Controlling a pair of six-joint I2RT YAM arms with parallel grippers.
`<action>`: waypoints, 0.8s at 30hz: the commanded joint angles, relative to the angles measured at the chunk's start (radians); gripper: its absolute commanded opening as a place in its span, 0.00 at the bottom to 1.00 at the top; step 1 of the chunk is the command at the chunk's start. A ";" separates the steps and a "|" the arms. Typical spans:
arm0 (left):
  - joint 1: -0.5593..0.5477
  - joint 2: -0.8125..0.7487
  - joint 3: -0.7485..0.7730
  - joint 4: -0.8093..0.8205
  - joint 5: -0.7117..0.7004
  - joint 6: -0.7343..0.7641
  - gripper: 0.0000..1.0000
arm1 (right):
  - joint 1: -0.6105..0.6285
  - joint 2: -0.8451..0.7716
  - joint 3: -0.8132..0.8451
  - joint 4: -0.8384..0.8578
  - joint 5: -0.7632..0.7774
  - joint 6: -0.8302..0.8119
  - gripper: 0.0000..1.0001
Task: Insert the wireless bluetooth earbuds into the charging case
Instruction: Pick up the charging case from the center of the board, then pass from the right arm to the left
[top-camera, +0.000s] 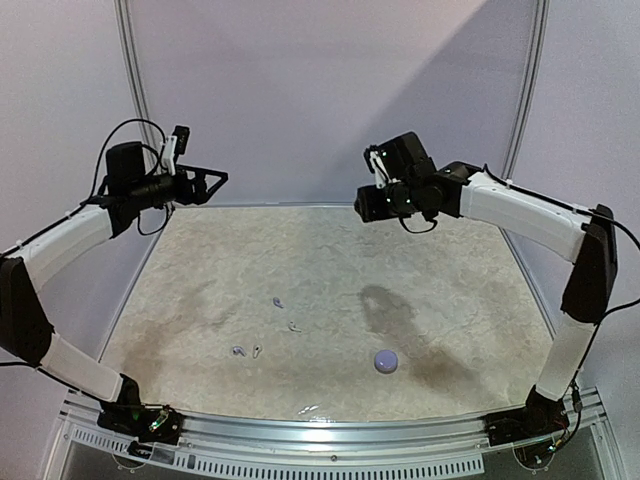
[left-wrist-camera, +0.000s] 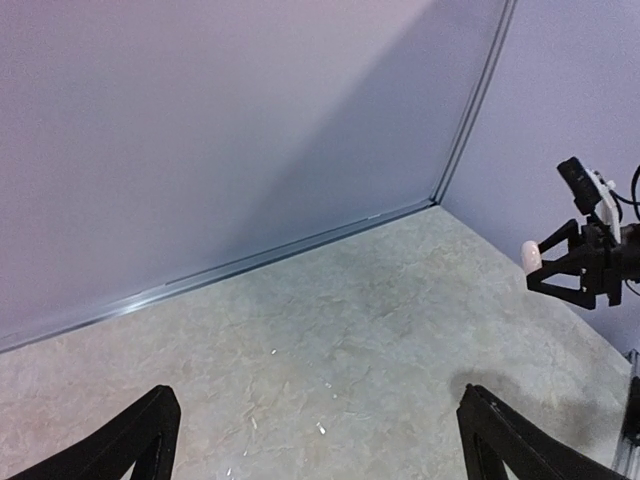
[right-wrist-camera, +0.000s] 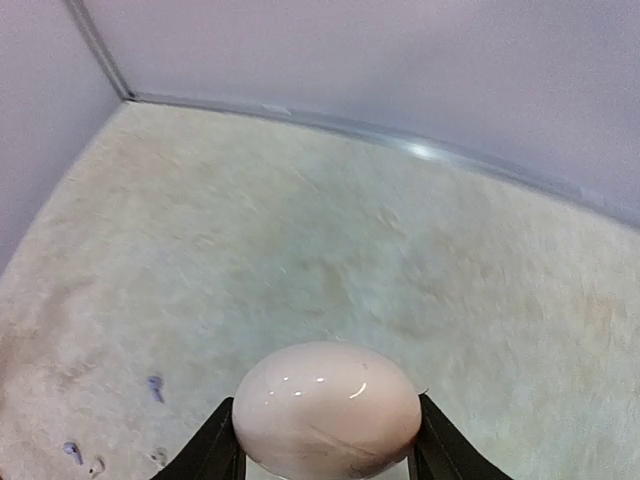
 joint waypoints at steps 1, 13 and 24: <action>-0.057 0.023 0.162 -0.168 0.099 -0.022 0.99 | 0.104 -0.074 0.027 0.277 -0.042 -0.243 0.35; -0.247 0.104 0.676 -0.703 0.194 0.129 0.99 | 0.283 -0.142 0.046 0.580 -0.113 -0.608 0.35; -0.367 0.229 0.887 -0.886 0.109 0.194 0.86 | 0.357 -0.089 0.115 0.576 -0.053 -0.741 0.35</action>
